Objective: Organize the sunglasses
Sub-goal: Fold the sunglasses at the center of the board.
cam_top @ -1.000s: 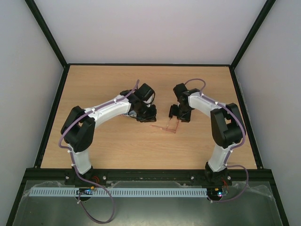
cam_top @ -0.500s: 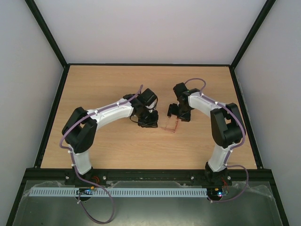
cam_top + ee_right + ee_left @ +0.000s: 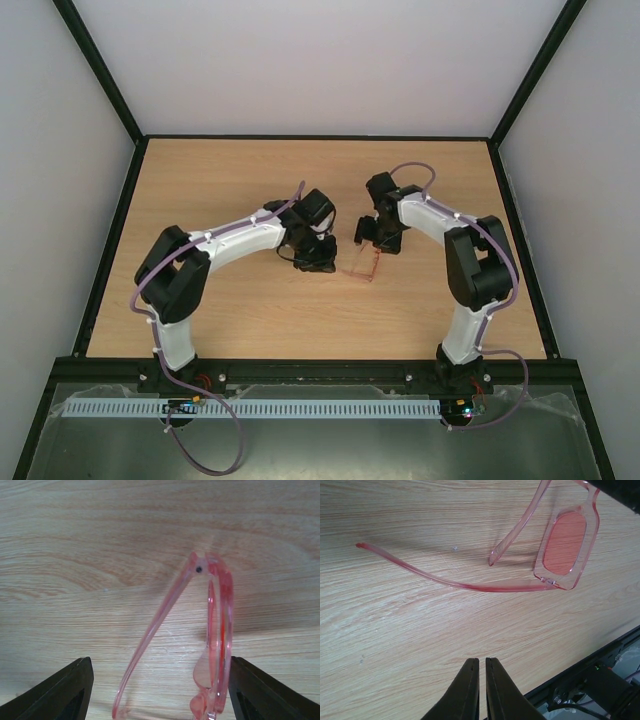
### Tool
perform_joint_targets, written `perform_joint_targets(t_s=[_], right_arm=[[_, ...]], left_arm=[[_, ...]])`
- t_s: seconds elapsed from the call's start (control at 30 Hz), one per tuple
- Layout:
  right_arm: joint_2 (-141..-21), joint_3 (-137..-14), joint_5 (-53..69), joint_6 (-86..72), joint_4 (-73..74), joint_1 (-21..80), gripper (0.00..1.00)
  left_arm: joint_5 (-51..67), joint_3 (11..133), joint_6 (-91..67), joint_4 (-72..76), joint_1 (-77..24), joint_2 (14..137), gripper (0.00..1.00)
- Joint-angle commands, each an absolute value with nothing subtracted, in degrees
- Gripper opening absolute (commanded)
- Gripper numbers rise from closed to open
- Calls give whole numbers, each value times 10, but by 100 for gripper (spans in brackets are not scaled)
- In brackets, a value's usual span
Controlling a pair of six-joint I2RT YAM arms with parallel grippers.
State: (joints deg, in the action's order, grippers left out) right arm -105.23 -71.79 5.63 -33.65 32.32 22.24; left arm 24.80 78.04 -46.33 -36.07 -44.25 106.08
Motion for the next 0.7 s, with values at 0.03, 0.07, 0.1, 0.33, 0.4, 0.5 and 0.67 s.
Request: perform_joint_targets(t_s=[0.03,0.07,0.1,0.33,0.4,0.5,0.67], right_arm=[[-1071,-715,40,-334,364,225,72],[-1071,-713,40,-334,364,225,69],[-1071,-711,40,-333,364,225,65],[-1064,-700,33,-330,366,225,48],[-1064,-700,32,-329,368,225,38],[-1063,-701,32,-326,369,225,35],[-1061,-697,29,-321,371,225,20]], left_arm=[[262,794,-462,-370,-450,1079,8],[263,792,-462,-370,-453,1080,8],[264,792,-463,-369,-455,1081,8],[267,789,-467,-361,-464,1092,8],[267,787,-468,-356,-465,1097,8],[264,777,-475,-344,-466,1102,7],[258,775,-484,-322,-465,1121,5]])
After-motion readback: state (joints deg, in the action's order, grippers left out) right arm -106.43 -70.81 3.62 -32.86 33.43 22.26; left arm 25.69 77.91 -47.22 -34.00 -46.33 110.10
